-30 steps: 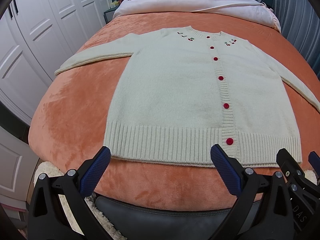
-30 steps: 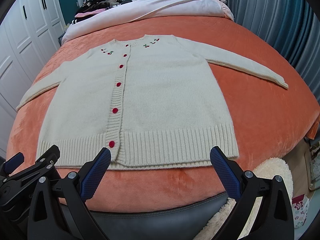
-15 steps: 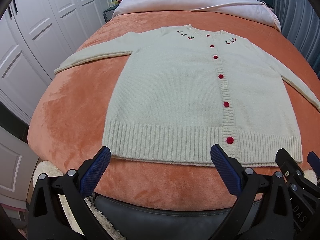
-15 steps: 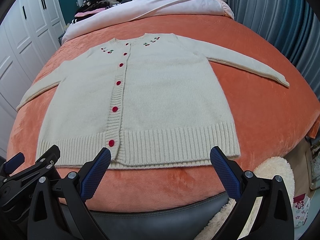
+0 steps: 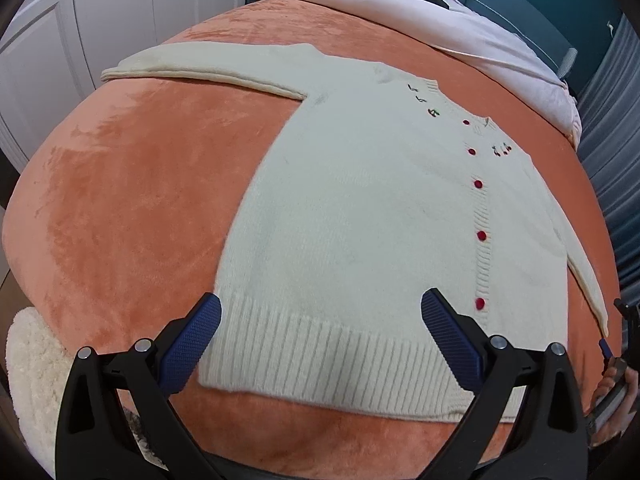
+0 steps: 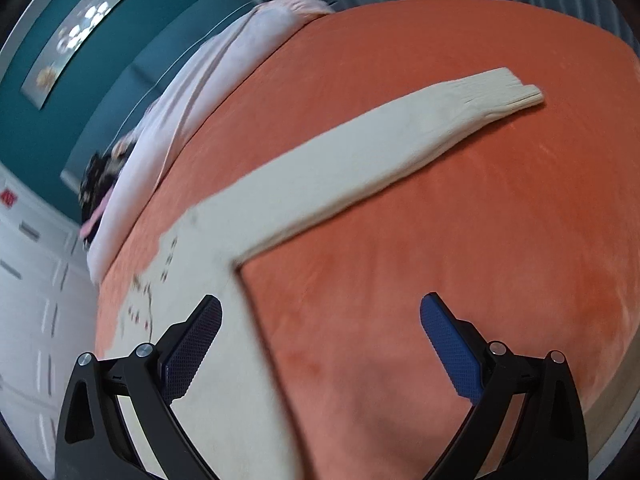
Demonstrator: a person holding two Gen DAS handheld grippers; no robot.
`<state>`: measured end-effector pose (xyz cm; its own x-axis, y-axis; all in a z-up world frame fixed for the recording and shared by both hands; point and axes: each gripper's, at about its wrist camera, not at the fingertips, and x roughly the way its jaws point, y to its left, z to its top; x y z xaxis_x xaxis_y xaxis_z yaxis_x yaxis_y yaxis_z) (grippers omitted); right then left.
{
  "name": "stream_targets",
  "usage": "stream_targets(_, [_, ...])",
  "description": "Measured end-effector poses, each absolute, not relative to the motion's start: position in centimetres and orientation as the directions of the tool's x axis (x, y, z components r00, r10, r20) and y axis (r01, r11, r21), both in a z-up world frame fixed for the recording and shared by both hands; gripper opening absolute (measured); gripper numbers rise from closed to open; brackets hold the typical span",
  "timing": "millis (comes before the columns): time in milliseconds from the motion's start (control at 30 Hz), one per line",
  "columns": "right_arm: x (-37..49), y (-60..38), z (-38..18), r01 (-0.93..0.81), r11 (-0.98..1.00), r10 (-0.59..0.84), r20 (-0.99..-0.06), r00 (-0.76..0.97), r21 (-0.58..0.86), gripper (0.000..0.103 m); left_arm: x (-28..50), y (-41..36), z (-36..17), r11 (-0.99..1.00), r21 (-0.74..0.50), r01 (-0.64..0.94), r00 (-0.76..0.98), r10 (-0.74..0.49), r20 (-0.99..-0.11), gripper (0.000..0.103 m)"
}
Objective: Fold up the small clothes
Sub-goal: 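Grasp the sleeve cuff with the right tool while the left tool grasps the collar edge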
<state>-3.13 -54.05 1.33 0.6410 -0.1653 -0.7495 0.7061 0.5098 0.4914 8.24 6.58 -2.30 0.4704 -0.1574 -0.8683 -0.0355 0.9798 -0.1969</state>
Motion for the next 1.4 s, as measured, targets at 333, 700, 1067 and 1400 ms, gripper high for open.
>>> stream_targets(333, [-1.3, -67.5, -3.7, 0.83, 0.189, -0.322, -0.765, 0.558, 0.526, 0.075, 12.0, 4.5, -4.6, 0.989, -0.148, -0.022, 0.445, -0.123, -0.887, 0.098])
stream_targets(700, [17.3, -47.0, 15.0, 0.165, 0.88, 0.051, -0.433, 0.9, 0.446, 0.013, 14.9, 4.7, -3.2, 0.973, -0.23, -0.005, 0.509, -0.195, -0.838, 0.098])
stream_targets(1067, [22.5, -30.1, -0.2, 0.05, 0.863, 0.353, -0.671, 0.652, 0.503, 0.03, 23.9, 3.1, -1.1, 0.881, -0.472, 0.041, 0.531, -0.419, -0.736, 0.098])
stream_targets(1400, [18.0, -44.8, -4.2, 0.433, 0.651, 0.174, -0.678, 0.714, 0.623, 0.058, 33.3, -0.8, -9.2, 0.768, -0.617, -0.174, 0.415, -0.511, -0.753, 0.087])
